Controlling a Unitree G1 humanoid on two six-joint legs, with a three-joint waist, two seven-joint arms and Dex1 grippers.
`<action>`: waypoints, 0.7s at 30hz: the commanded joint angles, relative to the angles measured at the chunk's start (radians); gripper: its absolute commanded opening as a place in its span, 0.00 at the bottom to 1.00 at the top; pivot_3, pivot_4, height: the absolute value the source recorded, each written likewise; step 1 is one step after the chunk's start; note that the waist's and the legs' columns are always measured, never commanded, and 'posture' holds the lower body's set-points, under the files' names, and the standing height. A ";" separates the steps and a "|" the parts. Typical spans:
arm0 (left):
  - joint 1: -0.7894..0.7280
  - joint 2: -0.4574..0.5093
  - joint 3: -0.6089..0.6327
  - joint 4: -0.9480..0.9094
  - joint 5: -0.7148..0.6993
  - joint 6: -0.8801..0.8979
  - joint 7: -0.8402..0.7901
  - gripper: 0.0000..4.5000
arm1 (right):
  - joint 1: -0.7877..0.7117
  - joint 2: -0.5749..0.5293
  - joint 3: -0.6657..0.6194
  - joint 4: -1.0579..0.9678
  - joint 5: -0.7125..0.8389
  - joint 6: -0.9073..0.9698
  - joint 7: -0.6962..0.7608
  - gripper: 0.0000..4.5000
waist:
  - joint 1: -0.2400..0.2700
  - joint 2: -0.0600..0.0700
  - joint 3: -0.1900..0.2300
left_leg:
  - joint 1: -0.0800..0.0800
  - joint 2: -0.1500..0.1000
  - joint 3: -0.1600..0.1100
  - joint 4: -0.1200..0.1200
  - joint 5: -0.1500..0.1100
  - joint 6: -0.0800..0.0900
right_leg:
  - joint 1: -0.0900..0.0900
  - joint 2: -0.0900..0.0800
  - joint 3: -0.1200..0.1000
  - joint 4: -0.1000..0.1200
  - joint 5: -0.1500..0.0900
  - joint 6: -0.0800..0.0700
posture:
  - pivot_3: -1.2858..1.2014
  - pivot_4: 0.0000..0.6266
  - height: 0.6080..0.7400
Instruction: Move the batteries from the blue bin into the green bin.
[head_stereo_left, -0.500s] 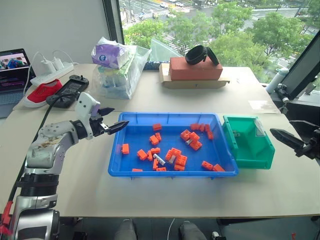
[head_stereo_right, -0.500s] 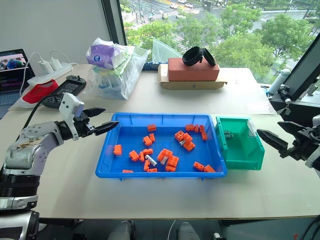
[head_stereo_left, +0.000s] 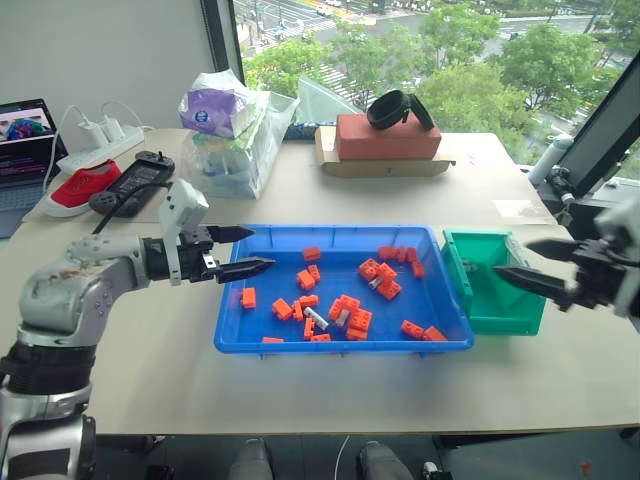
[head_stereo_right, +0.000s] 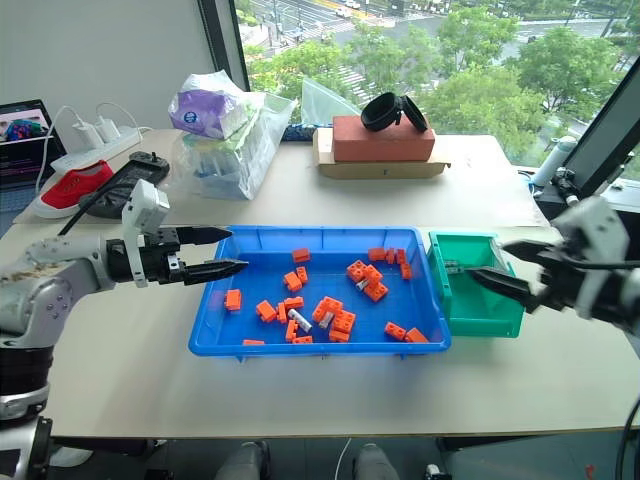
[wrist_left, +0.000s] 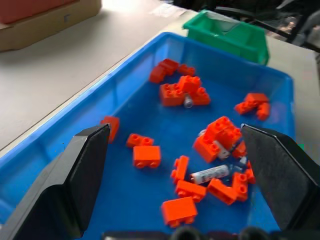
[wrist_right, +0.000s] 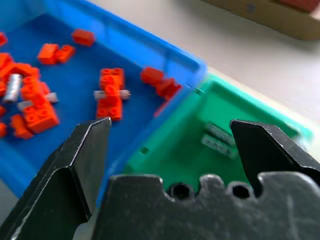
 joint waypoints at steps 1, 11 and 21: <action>0.011 0.053 -0.046 -0.047 0.016 0.010 -0.034 1.00 | -0.043 -0.066 0.099 -0.062 -0.018 0.025 0.014 0.99 | 0.004 0.000 0.000 | 0.000 0.000 0.000 0.000 0.000 0.000 | 0.000 0.000 0.000 -0.001 0.000 0.000 | 0.52 0.24 0.97; -0.010 0.052 -0.105 0.013 0.104 -0.073 -0.039 1.00 | -0.327 -0.009 0.428 -0.067 -0.069 0.035 0.061 0.99 | 0.002 0.000 0.000 | -0.002 0.000 0.000 0.000 -0.001 0.000 | -0.002 0.000 0.000 -0.001 0.000 -0.001 | 0.52 0.24 0.97; 0.029 0.024 -0.022 -0.060 0.047 -0.020 0.032 1.00 | -0.501 0.178 0.714 0.177 -0.315 -0.038 0.099 0.99 | 0.010 0.000 0.000 | -0.005 0.000 0.000 0.001 -0.001 0.000 | -0.004 0.000 0.000 -0.001 0.000 -0.001 | 0.52 0.24 0.97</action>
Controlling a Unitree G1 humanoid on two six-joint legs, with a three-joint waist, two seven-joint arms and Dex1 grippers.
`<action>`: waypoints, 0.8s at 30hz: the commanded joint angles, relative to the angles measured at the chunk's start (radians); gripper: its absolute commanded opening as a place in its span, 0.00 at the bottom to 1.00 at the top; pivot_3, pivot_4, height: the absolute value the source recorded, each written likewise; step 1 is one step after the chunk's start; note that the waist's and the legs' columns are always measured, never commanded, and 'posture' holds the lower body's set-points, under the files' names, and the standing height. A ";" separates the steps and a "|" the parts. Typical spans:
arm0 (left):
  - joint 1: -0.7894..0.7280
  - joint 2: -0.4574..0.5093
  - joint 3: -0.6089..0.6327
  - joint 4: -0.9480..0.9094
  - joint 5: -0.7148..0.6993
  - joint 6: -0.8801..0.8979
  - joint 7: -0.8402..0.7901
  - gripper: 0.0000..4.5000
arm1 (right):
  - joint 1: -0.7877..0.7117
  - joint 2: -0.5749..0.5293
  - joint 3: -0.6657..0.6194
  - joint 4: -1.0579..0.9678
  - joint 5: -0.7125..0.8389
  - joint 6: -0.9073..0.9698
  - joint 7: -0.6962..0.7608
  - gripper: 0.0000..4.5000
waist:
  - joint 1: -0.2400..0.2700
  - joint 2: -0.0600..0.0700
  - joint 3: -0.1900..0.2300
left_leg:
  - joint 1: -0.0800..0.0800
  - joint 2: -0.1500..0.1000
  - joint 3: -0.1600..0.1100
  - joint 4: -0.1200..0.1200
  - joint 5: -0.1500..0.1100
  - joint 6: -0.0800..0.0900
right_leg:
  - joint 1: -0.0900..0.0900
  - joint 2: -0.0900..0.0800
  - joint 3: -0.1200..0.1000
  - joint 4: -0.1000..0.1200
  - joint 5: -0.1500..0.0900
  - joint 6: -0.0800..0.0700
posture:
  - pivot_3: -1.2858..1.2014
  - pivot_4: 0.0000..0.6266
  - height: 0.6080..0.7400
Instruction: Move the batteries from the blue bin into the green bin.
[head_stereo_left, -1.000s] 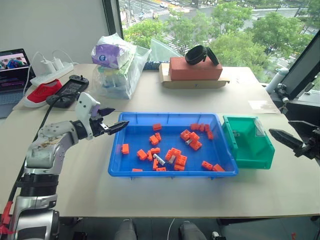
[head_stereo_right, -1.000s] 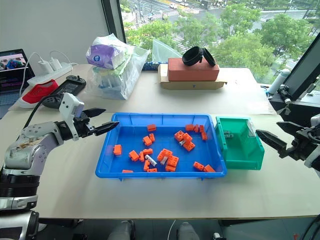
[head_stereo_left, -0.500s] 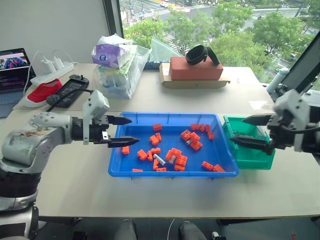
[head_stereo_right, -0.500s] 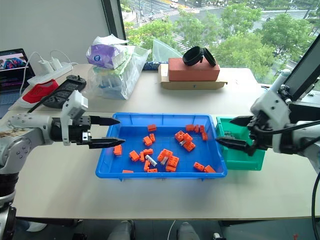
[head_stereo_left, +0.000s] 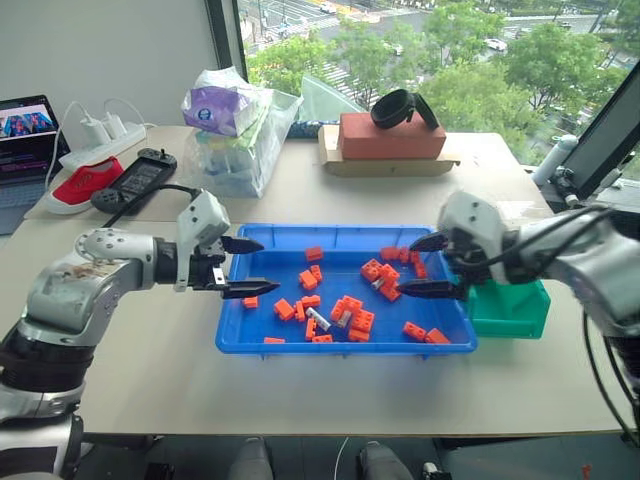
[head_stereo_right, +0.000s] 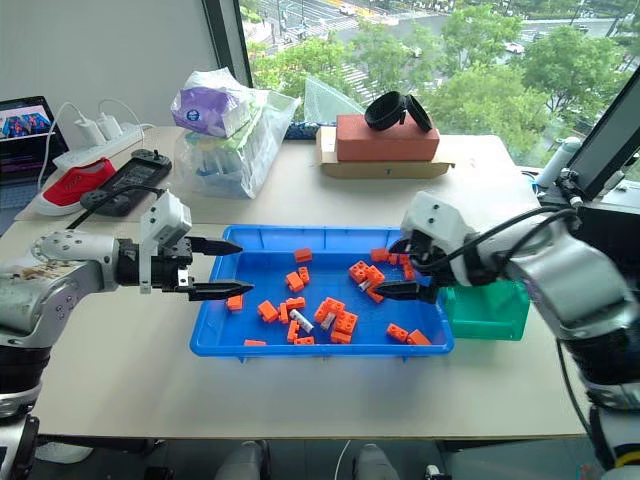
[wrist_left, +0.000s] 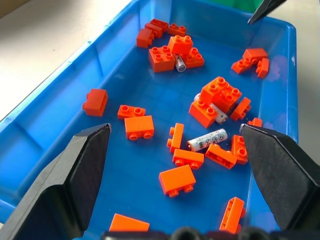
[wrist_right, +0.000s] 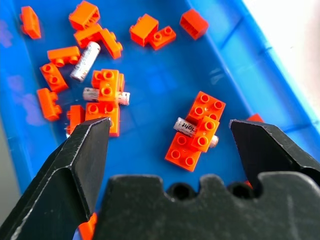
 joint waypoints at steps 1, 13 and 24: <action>0.013 0.008 0.071 -0.081 -0.052 0.031 0.026 1.00 | -0.037 0.030 0.003 0.057 -0.047 -0.007 0.009 0.99 | 0.002 0.000 0.000 | -0.001 0.000 0.000 0.000 0.000 0.000 | 0.000 0.000 0.000 0.000 0.000 0.000 | 0.52 0.24 0.97; 0.036 0.002 0.111 -0.157 -0.105 0.095 0.121 1.00 | -0.094 0.191 -0.018 0.255 -0.156 0.003 -0.089 0.46 | 0.004 0.000 0.000 | 0.000 0.000 0.000 0.000 0.000 0.000 | -0.001 0.000 0.000 0.002 0.000 0.000 | 0.52 0.24 0.97; 0.038 0.004 0.105 -0.162 -0.111 0.095 0.137 1.00 | -0.080 0.226 -0.044 0.285 -0.168 0.016 -0.090 0.16 | 0.001 0.000 0.000 | 0.000 0.000 0.000 0.000 0.000 0.000 | -0.001 0.000 0.000 0.002 0.000 0.000 | 0.52 0.24 0.97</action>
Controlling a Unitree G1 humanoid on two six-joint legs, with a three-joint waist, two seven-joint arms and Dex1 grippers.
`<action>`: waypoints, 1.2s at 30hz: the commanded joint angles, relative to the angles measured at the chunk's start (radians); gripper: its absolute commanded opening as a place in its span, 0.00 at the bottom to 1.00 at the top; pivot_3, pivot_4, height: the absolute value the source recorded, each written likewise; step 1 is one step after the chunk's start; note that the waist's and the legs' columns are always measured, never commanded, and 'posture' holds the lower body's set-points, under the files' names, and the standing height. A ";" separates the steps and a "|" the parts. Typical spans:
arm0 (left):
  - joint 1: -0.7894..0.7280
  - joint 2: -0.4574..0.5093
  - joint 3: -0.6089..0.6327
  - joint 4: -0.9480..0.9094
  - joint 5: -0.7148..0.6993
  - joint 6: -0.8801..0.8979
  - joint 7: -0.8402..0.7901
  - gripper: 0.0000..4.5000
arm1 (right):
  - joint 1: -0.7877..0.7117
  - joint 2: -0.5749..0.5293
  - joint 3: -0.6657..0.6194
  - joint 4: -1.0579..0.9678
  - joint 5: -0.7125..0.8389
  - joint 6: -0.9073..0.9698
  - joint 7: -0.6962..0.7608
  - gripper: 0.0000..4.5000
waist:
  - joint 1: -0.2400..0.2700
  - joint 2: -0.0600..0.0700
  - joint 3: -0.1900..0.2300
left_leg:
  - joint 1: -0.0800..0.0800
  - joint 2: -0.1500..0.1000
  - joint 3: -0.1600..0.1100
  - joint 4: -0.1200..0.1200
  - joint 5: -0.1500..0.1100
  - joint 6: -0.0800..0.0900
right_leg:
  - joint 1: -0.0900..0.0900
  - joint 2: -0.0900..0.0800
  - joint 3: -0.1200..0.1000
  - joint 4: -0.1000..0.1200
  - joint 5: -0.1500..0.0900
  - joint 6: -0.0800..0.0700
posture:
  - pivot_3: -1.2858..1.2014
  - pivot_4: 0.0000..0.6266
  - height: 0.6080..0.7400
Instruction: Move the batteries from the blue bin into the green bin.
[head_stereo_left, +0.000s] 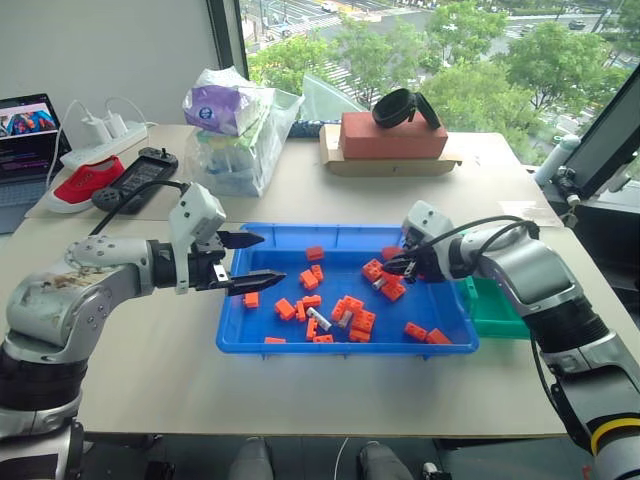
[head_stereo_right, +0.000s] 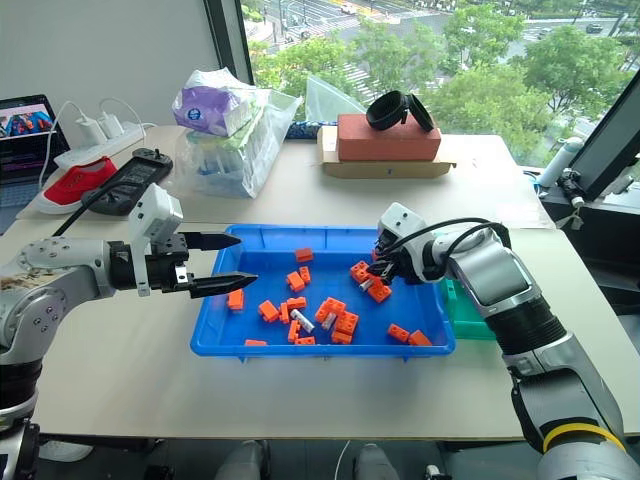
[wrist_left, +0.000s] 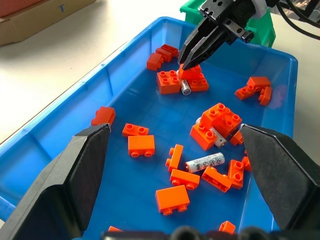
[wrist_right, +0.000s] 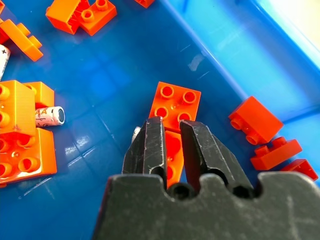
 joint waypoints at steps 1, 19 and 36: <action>-0.005 0.010 0.020 -0.024 -0.014 -0.002 0.006 1.00 | -0.008 -0.002 -0.056 -0.008 -0.001 0.011 -0.003 0.16 | 0.000 0.000 0.000 | 0.000 0.000 0.000 0.000 0.000 0.000 | 0.000 0.000 0.000 0.000 0.000 0.000 | 0.52 0.24 0.97; -0.001 0.008 -0.016 -0.013 0.014 -0.033 -0.005 1.00 | 0.029 0.020 -0.085 -0.030 -0.004 0.087 -0.028 0.74 | 0.000 0.000 0.000 | 0.000 0.000 0.000 0.000 0.000 0.000 | 0.000 0.000 0.000 0.000 0.000 0.000 | 0.52 0.24 0.97; -0.042 -0.038 -0.004 0.014 -0.006 -0.058 0.010 1.00 | 0.046 0.007 -0.162 -0.046 0.005 0.074 -0.024 0.10 | 0.000 0.000 0.000 | 0.000 0.000 0.000 0.000 0.000 0.000 | 0.000 0.000 0.000 -0.001 0.000 0.000 | 0.52 0.24 0.97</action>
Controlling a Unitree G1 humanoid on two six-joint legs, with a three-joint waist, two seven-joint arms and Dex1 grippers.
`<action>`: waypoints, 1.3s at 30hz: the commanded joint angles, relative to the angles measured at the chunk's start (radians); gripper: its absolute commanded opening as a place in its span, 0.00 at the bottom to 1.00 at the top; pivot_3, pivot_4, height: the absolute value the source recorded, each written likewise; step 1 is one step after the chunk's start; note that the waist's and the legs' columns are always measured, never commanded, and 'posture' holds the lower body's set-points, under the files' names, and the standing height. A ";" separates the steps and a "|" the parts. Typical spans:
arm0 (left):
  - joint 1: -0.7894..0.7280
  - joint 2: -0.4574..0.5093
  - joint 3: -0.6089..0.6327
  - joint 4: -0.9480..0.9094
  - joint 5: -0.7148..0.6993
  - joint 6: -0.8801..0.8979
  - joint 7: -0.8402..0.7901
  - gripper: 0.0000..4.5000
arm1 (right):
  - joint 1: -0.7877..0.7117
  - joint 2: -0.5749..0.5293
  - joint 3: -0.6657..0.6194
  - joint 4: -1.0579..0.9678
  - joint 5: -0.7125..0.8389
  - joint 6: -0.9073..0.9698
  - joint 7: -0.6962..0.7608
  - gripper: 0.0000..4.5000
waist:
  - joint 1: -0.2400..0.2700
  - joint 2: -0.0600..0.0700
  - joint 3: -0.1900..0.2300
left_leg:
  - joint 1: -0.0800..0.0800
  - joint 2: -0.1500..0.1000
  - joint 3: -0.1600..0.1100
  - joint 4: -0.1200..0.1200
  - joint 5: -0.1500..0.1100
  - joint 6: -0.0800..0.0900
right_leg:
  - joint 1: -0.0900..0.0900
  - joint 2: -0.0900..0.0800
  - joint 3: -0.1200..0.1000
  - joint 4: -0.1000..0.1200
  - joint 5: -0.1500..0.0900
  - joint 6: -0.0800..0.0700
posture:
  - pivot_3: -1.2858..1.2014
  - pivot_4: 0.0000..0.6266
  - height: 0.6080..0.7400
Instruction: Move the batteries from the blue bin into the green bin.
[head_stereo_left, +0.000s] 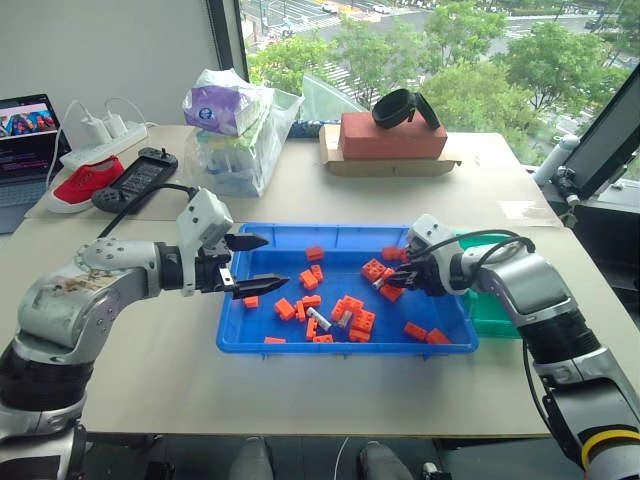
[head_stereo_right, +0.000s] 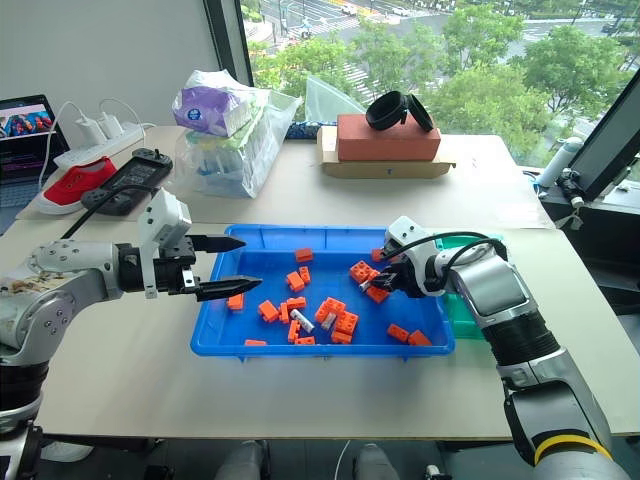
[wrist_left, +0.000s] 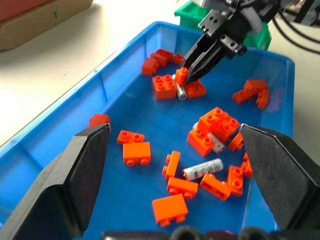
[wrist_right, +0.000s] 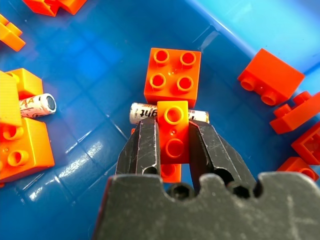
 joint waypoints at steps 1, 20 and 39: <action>-0.030 0.000 0.024 0.000 -0.007 -0.018 -0.001 1.00 | -0.037 -0.038 -0.094 -0.033 0.023 -0.018 0.006 0.10 | 0.001 0.000 0.000 | 0.000 0.000 0.000 0.000 0.000 0.000 | 0.000 0.000 0.000 0.000 0.000 0.000 | 0.52 0.24 0.97; -0.073 -0.004 -0.025 0.027 0.016 -0.033 -0.035 1.00 | 0.007 -0.128 -0.062 0.068 -0.094 -0.192 0.037 0.81 | 0.010 0.000 0.000 | 0.001 0.000 0.000 0.000 0.000 0.000 | 0.002 0.000 0.000 -0.003 0.000 0.000 | 0.52 0.24 0.97; 0.012 0.014 0.001 -0.012 0.050 -0.039 -0.021 1.00 | -0.080 -0.118 0.000 -0.113 -0.030 -0.237 0.253 0.99 | 0.014 0.000 0.000 | 0.000 0.000 0.000 -0.001 0.000 0.000 | 0.001 0.000 0.000 -0.003 0.000 0.000 | 0.52 0.24 0.97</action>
